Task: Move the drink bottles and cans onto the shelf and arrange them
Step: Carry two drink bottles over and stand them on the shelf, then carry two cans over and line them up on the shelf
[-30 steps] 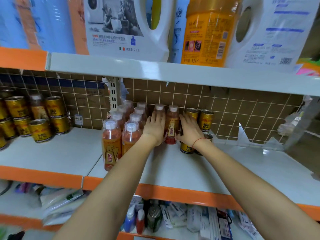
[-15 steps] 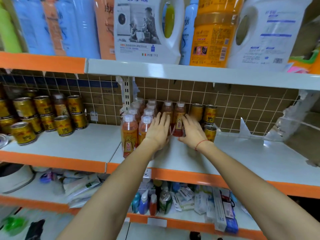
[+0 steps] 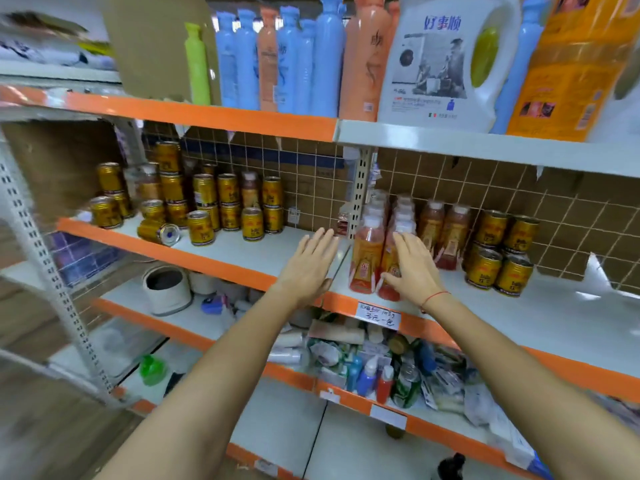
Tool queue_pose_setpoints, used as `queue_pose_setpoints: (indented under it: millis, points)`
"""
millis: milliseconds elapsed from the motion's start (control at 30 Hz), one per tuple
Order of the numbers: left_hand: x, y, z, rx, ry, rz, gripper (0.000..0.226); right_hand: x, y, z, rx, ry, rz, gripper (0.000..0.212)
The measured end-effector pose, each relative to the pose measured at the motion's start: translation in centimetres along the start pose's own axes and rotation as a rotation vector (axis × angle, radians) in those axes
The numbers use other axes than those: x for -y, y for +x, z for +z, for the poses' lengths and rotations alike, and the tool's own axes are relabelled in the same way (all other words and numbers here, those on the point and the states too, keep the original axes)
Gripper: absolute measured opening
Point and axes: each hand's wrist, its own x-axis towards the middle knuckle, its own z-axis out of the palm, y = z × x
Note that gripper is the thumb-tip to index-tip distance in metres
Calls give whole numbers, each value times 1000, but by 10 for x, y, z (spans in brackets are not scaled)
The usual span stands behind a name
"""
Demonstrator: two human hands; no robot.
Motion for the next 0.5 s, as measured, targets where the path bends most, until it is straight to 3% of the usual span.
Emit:
queue_pose_setpoints:
  millis: [267,500]
  points:
    - [103,-89,11,90,86,-274,76,122,25,28,66,77,-209,83]
    - [169,-134,29,162,117,-455,80,182,67,58,130,159,-319,85]
